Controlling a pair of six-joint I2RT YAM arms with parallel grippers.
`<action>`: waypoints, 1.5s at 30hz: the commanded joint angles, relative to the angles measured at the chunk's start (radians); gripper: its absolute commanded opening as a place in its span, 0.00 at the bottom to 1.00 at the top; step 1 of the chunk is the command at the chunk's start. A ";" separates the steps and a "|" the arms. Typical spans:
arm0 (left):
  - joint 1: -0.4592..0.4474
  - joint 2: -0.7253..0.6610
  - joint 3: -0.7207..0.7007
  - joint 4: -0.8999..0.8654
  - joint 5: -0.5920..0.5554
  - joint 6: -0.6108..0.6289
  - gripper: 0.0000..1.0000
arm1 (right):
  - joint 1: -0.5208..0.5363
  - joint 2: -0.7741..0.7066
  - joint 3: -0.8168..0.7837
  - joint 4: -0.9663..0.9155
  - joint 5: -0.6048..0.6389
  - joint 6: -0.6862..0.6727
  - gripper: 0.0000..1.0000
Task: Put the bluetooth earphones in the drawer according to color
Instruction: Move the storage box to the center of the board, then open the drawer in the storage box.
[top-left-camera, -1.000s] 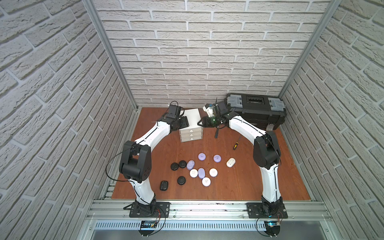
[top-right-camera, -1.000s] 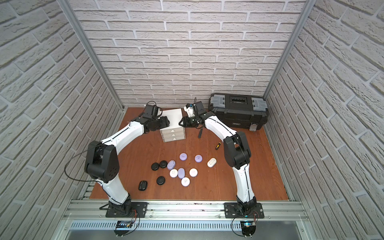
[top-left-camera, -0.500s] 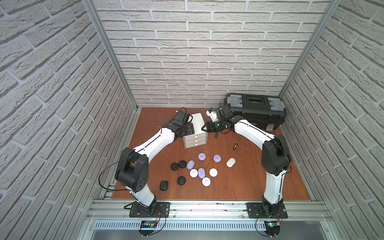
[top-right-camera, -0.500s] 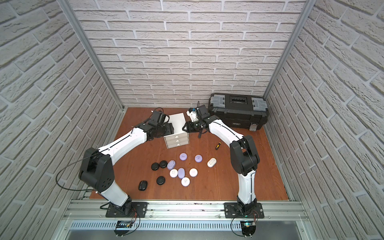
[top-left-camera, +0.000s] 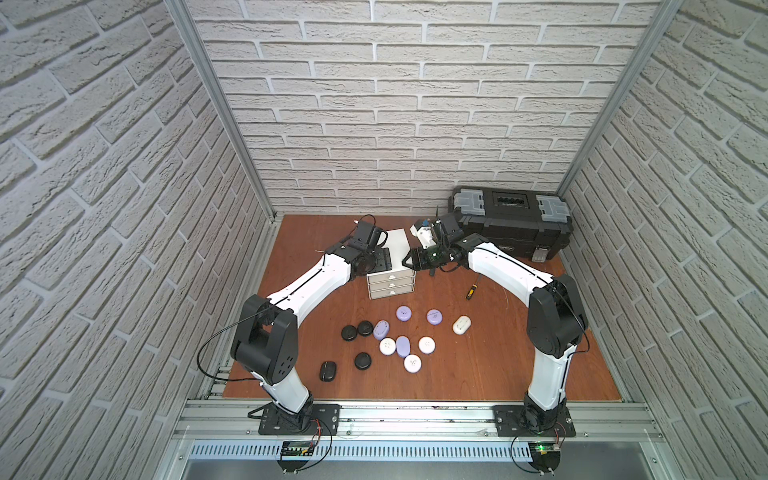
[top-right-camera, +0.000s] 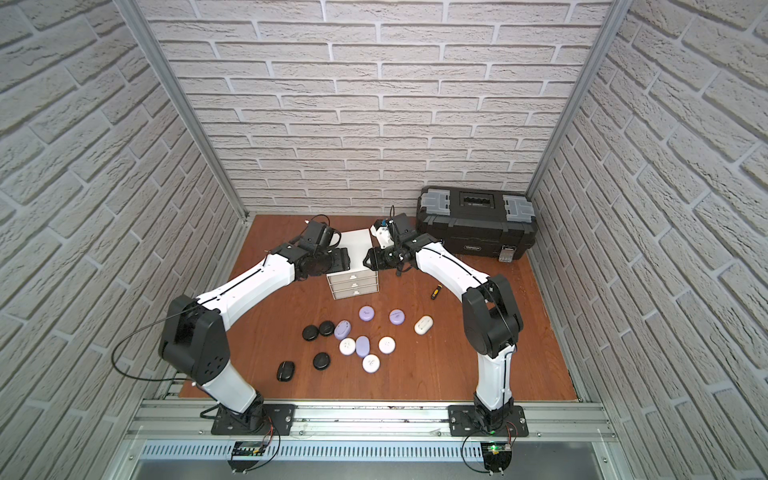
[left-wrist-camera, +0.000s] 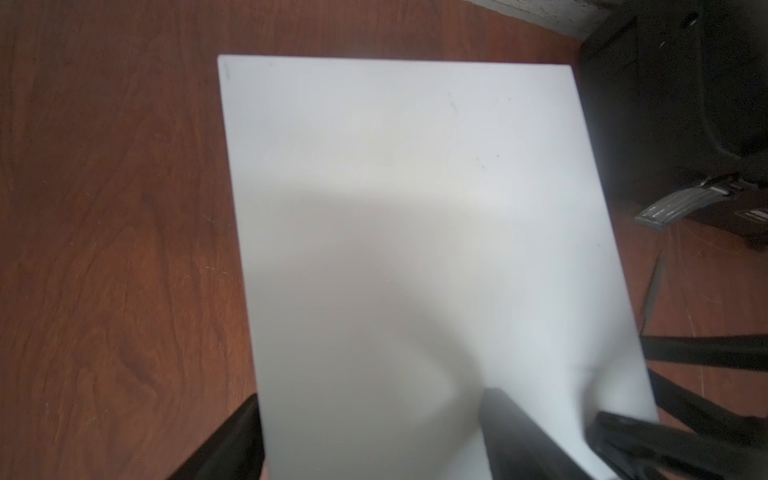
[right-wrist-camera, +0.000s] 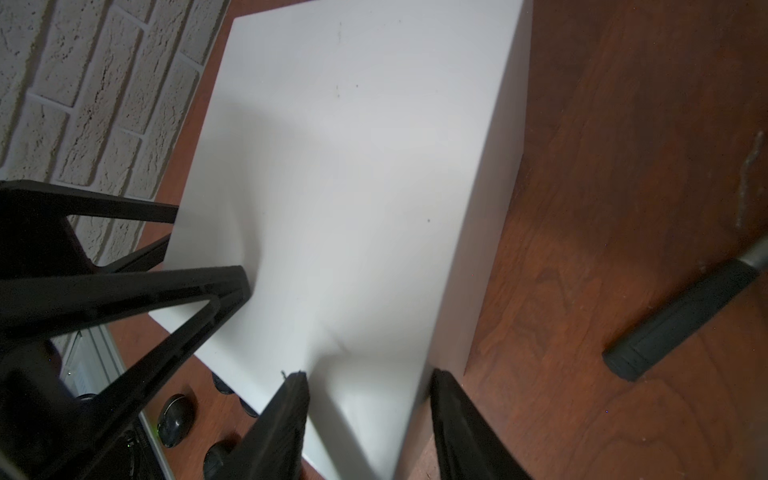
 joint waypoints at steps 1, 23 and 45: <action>-0.036 0.018 -0.014 -0.013 0.119 0.023 0.82 | 0.062 -0.006 0.087 -0.024 -0.088 -0.036 0.51; 0.154 -0.114 0.136 -0.204 0.104 0.173 0.98 | 0.067 -0.568 -0.502 0.448 0.380 0.433 0.58; 0.208 0.340 0.677 -0.450 0.430 0.363 0.93 | 0.337 -0.292 -1.060 1.546 0.633 1.164 0.43</action>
